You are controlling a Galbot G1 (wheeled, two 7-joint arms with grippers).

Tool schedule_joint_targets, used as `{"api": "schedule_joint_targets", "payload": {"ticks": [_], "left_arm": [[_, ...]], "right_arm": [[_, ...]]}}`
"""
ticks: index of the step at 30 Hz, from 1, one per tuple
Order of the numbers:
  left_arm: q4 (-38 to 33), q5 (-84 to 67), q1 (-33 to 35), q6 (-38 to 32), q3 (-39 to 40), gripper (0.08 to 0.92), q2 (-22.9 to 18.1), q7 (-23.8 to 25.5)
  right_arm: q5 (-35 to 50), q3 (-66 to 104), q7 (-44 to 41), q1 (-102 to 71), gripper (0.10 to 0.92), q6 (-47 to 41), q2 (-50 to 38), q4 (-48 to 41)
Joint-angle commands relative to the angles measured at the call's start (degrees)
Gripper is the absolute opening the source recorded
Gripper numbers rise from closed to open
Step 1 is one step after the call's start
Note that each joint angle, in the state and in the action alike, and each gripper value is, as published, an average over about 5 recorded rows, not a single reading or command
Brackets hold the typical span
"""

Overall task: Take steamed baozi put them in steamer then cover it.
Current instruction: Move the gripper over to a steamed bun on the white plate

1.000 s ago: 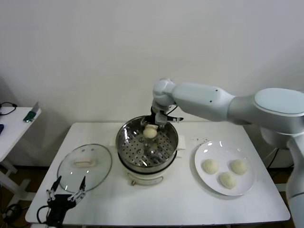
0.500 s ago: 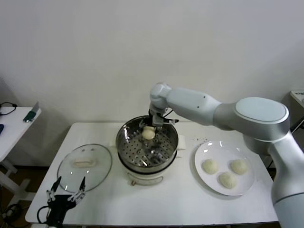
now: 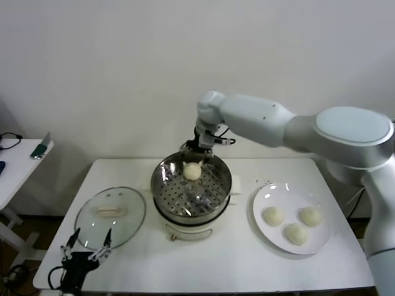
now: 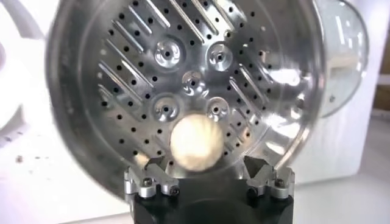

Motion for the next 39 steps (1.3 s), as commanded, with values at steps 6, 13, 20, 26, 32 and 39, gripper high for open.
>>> {"api": "schedule_joint_targets", "payload": {"ticks": [6, 13, 20, 26, 32, 39], "left_arm": [[0.03, -1.08, -0.87, -0.05, 0.13, 0.823, 0.14, 0.24], [1.01, -1.11, -1.89, -0.05, 0.16, 0.823, 0.14, 0.27], [1.17, -1.07, -1.94, -0.01, 0.01, 0.823, -0.13, 0.23], [1.04, -1.05, -1.59, -0.14, -0.08, 0.823, -0.45, 0.22], [1.47, -1.04, -1.48, -0.29, -0.31, 0.823, -0.52, 0.16], [1.75, -0.91, -1.22, -0.5, -0.25, 0.823, -0.5, 0.1]], "right_arm": [[30.67, -19.48, -10.08, 13.12, 0.823, -28.53, -25.56, 9.34], [31.32, -21.75, -0.95, 9.56, 0.823, -44.61, -36.06, 22.54], [29.75, -17.07, 5.47, 1.1, 0.823, -53.18, -37.84, 25.75], [26.47, -12.46, 6.85, -7.01, 0.823, -54.98, -37.49, 24.39], [24.97, -6.31, 7.85, -14.5, 0.823, -55.84, -37.13, 22.56], [23.2, -0.92, 8.72, -19.53, 0.823, -56.35, -34.87, 19.17]]}}
